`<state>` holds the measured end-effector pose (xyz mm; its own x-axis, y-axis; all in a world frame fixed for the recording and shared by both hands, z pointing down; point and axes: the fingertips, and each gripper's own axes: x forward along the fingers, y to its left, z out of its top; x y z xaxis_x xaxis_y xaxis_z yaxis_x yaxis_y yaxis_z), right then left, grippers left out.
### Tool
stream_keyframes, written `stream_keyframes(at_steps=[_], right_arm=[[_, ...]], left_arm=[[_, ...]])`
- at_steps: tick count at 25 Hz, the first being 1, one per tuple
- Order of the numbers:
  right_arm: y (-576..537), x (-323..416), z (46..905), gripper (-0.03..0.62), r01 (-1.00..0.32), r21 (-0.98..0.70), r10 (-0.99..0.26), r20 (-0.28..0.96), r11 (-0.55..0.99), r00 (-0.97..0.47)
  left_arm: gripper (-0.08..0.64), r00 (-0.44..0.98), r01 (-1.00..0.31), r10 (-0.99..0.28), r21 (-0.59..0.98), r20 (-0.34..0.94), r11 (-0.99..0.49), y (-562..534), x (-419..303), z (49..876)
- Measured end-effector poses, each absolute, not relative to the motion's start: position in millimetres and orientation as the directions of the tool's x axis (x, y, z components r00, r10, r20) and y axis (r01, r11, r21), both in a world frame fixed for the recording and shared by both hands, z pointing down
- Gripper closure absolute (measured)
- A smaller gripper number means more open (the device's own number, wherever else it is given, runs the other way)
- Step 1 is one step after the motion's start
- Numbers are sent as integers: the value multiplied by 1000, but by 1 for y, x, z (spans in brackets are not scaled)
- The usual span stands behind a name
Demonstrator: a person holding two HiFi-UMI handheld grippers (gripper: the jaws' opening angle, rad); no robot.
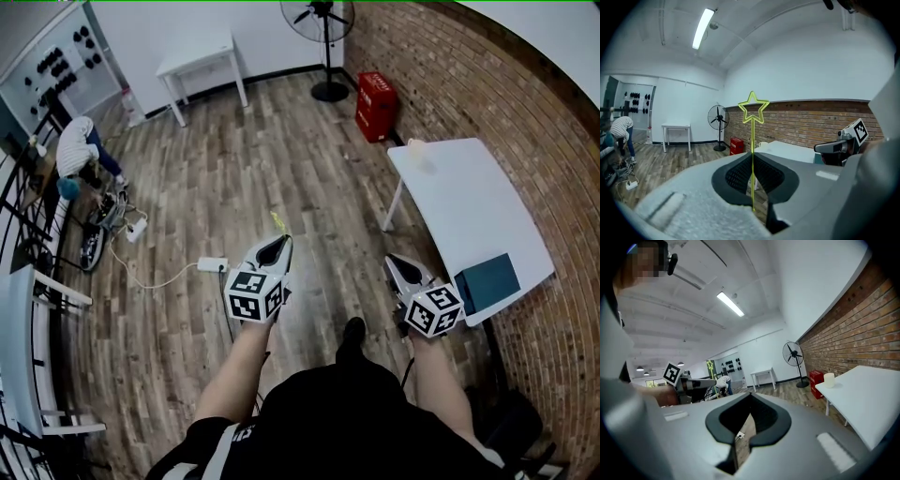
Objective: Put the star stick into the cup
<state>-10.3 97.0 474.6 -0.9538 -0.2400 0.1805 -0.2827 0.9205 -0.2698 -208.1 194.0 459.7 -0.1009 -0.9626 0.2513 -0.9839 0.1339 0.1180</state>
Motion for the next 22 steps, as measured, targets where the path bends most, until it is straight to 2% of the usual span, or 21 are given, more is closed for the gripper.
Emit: stream_keyframes(at_steps=[13,22], right_arm=[[-94,-44,491,592,-321,-328,-273,186,888,-944],[-166,-56,489,592,-327,-300,-277,198,896,-940]], left_arm=[[545,-5,-995,-951,93,308,35,-26,-235,460],[546,47,-993,-958,114,283,-15,-118,-241,460]])
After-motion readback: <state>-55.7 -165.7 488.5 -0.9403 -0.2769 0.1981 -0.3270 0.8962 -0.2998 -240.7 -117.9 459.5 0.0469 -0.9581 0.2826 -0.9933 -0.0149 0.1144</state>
